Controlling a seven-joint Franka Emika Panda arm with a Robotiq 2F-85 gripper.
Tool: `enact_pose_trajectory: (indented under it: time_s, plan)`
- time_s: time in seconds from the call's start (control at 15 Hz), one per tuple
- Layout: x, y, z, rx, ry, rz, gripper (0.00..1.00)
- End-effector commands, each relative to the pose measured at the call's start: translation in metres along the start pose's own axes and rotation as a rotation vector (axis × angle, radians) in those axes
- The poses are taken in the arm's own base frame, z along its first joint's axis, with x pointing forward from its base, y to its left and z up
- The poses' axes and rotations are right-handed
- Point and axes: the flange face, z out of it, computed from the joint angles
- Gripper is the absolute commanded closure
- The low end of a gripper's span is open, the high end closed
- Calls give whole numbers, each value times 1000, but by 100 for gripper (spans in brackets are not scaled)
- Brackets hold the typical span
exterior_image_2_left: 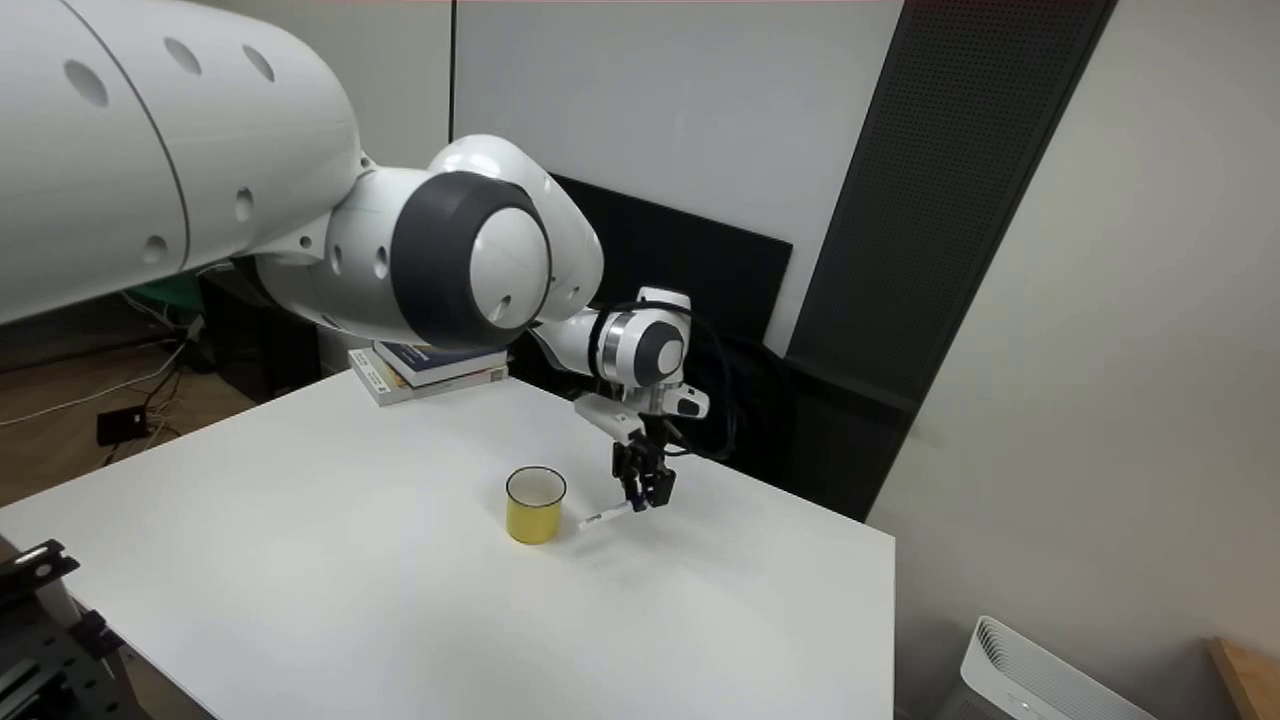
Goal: Pick the marker and put it in the cup
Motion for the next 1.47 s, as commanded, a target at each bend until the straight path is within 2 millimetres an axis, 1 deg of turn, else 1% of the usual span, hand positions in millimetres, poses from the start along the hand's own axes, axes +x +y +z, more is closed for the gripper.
enact_pose_trajectory:
  time_s: [0.0, 0.13, 0.27, 0.4, 0.67, 0.8, 1.0, 1.2, 1.4]
  plan:
    - [2, -14, -41, -34, 35, 39, 94]
    - [1, -23, -60, -33, 57, 41, 94]
    - [-3, -33, -75, -23, 77, 39, 94]
    - [-7, -45, -85, -15, 107, 29, 94]
    - [-17, -75, -100, 71, 221, 16, 94]
    - [-22, -88, -103, 138, 299, 17, 94]
    - [-33, -99, -99, 214, 398, 31, 94]
    - [-49, -99, -92, 246, 467, 42, 94]
    - [-66, -90, -91, 234, 503, 41, 94]
